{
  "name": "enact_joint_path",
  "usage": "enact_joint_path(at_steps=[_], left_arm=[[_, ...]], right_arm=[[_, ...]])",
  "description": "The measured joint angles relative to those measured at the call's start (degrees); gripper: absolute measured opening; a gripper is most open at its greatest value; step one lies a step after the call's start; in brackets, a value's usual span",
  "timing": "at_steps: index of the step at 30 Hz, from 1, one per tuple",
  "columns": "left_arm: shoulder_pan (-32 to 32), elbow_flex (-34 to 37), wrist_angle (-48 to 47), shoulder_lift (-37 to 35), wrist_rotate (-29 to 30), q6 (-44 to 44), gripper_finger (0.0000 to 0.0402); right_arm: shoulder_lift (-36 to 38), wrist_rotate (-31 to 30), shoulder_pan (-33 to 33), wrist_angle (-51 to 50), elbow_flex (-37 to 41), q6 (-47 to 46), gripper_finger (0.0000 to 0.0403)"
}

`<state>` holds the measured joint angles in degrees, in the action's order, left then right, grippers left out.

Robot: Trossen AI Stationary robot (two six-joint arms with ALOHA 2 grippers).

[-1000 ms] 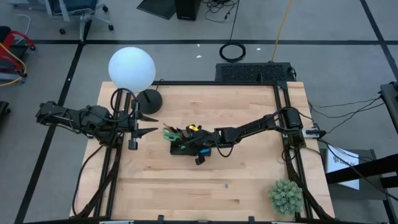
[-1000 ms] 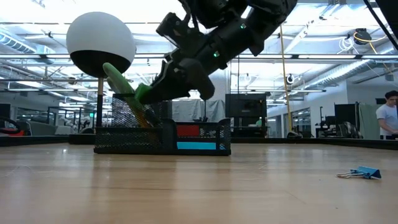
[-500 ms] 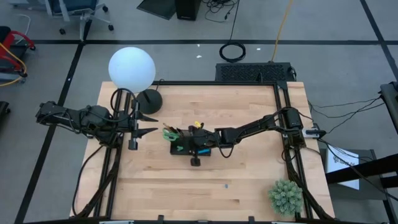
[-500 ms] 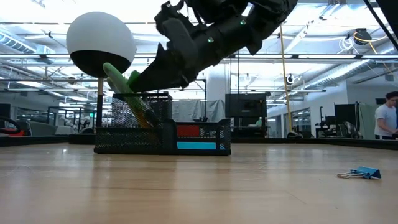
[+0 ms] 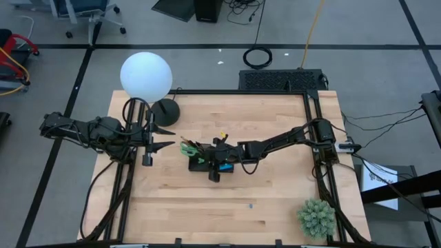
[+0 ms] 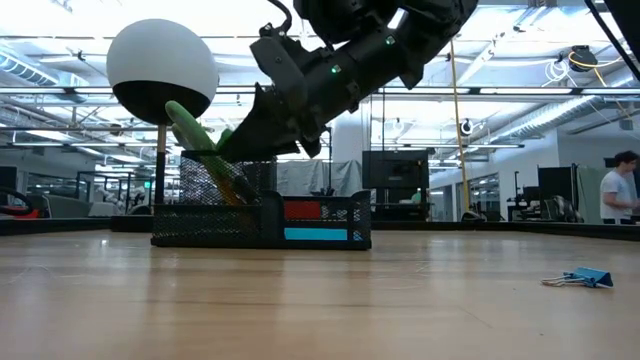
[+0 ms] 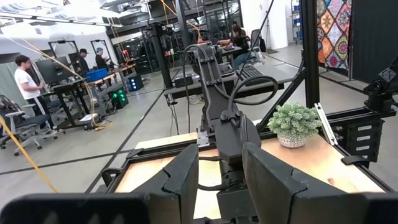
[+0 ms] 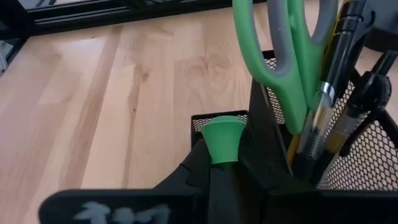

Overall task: Pick and place office supplies into organizer
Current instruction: Put the green eraser into the black desk organizer

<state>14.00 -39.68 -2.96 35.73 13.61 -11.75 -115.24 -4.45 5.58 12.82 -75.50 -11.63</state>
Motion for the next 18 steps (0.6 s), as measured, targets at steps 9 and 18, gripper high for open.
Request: enact_joint_path(at_steps=[9,18], left_arm=[[0.0,0.0,0.0,0.0,0.0,0.0,0.0131],[0.0,0.0,0.0,0.0,0.0,0.0,0.0131]], right_arm=[[0.0,0.0,0.0,-1.4,0.0,-1.4,0.0043],[0.0,0.2,0.1,-2.3,0.0,-1.5,0.0071]])
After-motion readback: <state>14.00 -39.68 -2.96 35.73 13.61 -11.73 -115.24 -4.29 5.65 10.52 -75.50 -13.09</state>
